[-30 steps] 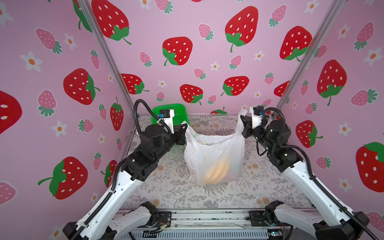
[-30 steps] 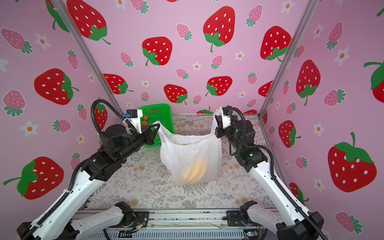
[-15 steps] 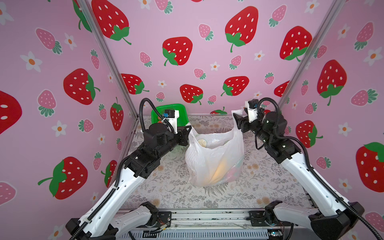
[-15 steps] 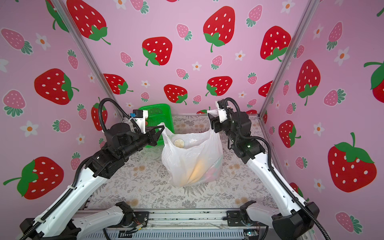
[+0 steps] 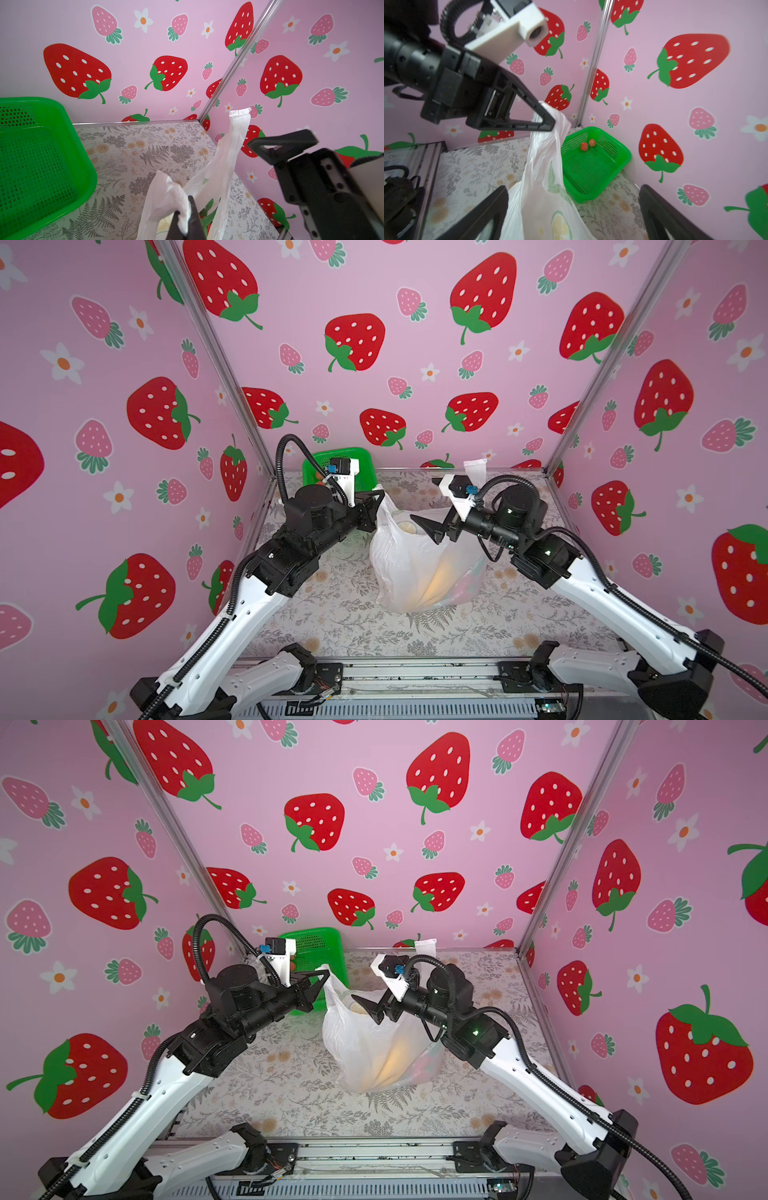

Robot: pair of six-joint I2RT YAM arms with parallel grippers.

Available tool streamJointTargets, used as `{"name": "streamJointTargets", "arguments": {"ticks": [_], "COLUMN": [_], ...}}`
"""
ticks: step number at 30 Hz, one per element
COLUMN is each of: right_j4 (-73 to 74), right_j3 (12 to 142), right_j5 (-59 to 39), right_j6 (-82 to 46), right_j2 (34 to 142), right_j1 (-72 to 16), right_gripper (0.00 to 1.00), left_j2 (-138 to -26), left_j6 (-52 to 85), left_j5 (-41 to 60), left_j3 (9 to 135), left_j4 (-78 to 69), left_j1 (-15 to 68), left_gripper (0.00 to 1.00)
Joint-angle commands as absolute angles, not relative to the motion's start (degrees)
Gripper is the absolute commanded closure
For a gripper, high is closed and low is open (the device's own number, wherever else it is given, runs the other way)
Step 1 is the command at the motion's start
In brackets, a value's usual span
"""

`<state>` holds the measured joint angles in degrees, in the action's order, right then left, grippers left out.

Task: Place the fake fruits into the plastic bag and tie a complex knot
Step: 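Raise both bag handles and bring the grippers toward each other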

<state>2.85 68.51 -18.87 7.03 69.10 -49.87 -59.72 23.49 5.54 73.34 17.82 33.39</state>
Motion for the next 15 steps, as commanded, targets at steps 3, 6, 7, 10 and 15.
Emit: {"name": "streamJointTargets", "arguments": {"ticks": [3, 6, 7, 10, 15], "right_j4": [11.3, 13.5, 14.1, 16.5, 23.1], "right_j3": [67.4, 67.5, 67.7, 68.2, 66.9], "right_j5": [-30.2, -29.9, -29.9, -30.5, -36.8], "right_j6": [7.7, 8.3, 8.5, 8.3, 4.8], "right_j2": [75.3, 78.6, 79.7, 82.5, 86.5], "right_j1": [-50.0, -49.9, -49.8, -49.6, -46.2], "right_gripper": [0.00, 0.00, 0.00, 0.00, 0.02], "left_j2": [-59.8, -59.7, -59.8, -59.8, -59.6], "left_j6": [21.8, 21.7, 21.7, 21.5, 20.9], "left_j5": [6.6, 6.7, 6.7, 7.2, 7.2], "left_j3": [76.2, 75.9, 76.0, 75.9, 75.6], "left_j4": [16.6, 16.5, 16.6, 16.6, 16.4], "left_j1": [33.3, 33.3, 33.3, 33.3, 33.2], "left_gripper": [1.00, 1.00, 1.00, 1.00, 1.00]}}
